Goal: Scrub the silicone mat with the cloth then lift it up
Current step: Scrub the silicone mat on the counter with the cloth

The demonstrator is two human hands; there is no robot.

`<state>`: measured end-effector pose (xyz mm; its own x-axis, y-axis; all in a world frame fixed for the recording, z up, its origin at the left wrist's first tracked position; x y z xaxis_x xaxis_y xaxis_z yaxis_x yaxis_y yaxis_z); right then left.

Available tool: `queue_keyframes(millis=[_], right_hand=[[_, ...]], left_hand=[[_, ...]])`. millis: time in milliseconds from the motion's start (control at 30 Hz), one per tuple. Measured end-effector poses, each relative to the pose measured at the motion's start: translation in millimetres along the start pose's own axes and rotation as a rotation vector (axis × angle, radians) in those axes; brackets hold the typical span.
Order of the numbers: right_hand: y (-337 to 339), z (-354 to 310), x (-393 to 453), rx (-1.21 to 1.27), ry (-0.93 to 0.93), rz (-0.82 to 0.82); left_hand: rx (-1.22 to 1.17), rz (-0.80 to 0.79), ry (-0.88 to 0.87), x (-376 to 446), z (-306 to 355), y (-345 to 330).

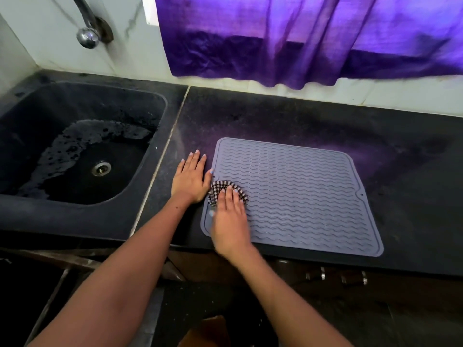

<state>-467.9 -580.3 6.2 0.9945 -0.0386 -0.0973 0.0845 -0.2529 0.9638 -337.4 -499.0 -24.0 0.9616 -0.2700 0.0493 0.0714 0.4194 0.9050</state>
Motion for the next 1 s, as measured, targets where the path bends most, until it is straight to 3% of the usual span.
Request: queue_keyframes(millis=[100,267,333,400,500,567,667,833,1000], right_hand=[[-10.5,-6.7,-8.2,-0.152,0.018,0.123],[-7.5,-1.1,-1.8,-0.137,0.060,0.214],[0.3,5.3,-0.4,-0.017,0.080,0.208],[9.2,17.4,11.1,0.172,0.043,0.099],[26.3,38.1,42.3,0.693,-0.170,-0.063],[42.9,49.2,60.4,0.887,-0.296,0.045],[63.7,43.5,69.6,0.478,-0.234,0.255],[8.6,16.6,65.5,-0.050,0.073,0.164],[10.1,20.6,68.3,-0.067,0.135,0.207]], left_hand=[[0.002,-0.001,0.000,0.3,-0.4,0.2],[0.003,-0.017,-0.001,-0.5,0.6,-1.6],[-0.001,-0.022,-0.001,-1.1,0.7,-1.8],[0.005,-0.018,-0.001,-0.7,-1.1,-2.0],[0.012,-0.025,-0.003,0.5,-2.2,-1.8],[0.006,-0.017,-0.002,-0.1,-1.6,-1.7],[-0.001,-0.003,-0.002,-0.5,-1.6,-1.3],[0.018,-0.011,0.002,0.6,0.5,0.2],[0.035,-0.009,0.000,-0.4,0.7,0.2]])
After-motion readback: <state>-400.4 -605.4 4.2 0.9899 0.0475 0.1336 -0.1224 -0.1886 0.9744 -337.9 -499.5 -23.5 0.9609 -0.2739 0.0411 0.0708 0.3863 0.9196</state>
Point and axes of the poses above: each hand's wrist, its own x-axis towards the middle knuckle, its own y-axis out of the back of the hand, z = x × y, the point moved 8 cm from there along x, towards the middle knuckle, and after that the axes turned 10 degrees about -x, right-handed, at the moved point
